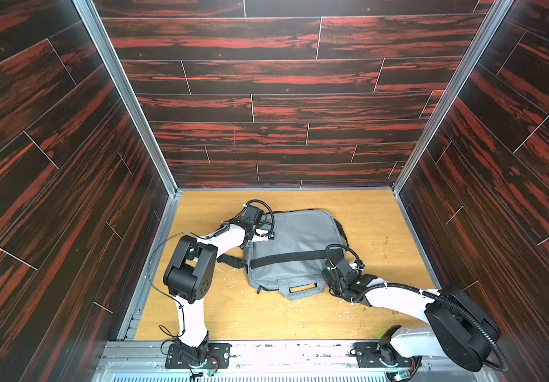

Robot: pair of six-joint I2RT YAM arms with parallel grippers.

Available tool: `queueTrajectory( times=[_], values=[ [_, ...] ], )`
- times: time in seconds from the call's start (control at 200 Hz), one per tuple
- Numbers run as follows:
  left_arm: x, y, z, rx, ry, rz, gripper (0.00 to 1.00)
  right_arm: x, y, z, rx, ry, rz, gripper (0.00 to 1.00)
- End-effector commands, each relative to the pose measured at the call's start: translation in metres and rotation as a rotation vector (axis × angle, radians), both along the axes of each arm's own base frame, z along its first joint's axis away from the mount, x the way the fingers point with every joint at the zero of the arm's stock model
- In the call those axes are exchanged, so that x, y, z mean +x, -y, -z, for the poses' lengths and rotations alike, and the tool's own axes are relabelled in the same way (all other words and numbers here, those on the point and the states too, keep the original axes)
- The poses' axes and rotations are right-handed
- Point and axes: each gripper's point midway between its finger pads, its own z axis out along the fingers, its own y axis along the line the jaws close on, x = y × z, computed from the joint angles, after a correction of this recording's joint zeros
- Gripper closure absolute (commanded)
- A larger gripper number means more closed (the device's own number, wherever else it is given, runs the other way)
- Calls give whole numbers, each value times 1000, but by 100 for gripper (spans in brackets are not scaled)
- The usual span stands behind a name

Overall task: Open the zippered laptop bag and take out the laptop
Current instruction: Adjust the zippered laptop bag at the center of the board.

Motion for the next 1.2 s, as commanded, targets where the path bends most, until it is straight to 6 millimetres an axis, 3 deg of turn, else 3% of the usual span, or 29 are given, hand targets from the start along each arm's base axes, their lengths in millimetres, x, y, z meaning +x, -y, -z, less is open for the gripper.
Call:
queueTrajectory(
  times=[0.0, 0.11, 0.13, 0.155, 0.276, 0.376, 0.481, 0.546, 0.561, 0.601, 0.681, 0.752, 0.897, 0.992, 1.097, 1.197],
  values=[
    [-6, 6, 4, -46, -18, -51, 36, -23, -35, 8, 114, -115, -98, 96],
    [-5, -5, -4, -22, -8, -98, 34, -25, -31, 10, 104, -118, -91, 95],
    [-4, -8, -6, -13, -1, -107, 17, -26, -29, 10, 101, -119, -89, 95],
    [-4, -12, -7, -1, 3, -116, 12, -27, -28, 10, 98, -120, -87, 95],
    [-2, -23, -28, 15, 48, -151, 10, -27, -28, 10, 98, -117, -92, 91],
    [-3, -24, -52, -8, 80, -163, 9, -23, -32, 6, 102, -101, -111, 82],
    [-17, -28, -71, -12, 57, -181, 6, -18, -36, -4, 98, -73, -138, 73],
    [-33, -34, -67, 9, -5, -192, 6, -14, -39, -12, 97, -55, -150, 69],
    [-36, -35, -76, 4, 6, -192, 6, -14, -39, -14, 96, -51, -152, 68],
    [-41, -40, -75, 24, -5, -198, 6, -13, -40, -16, 94, -47, -153, 66],
    [-47, -46, -77, 37, 2, -228, 6, -14, -38, -16, 94, -49, -154, 60],
    [-47, -48, -95, 8, 59, -291, 6, -15, -36, -24, 97, -29, -164, 57],
    [-55, -56, -144, -159, 177, -539, 8, -7, -33, -63, 35, 93, -248, 49],
    [-74, -55, -162, -355, 173, -796, 10, -1, -32, -91, -51, 161, -324, 43],
    [-108, -47, -163, -567, 89, -1063, 12, 3, -33, -116, -177, 243, -461, 39],
    [-132, -33, -157, -820, 28, -1274, 14, -4, -25, -119, -282, 250, -569, 35]
  ],
)
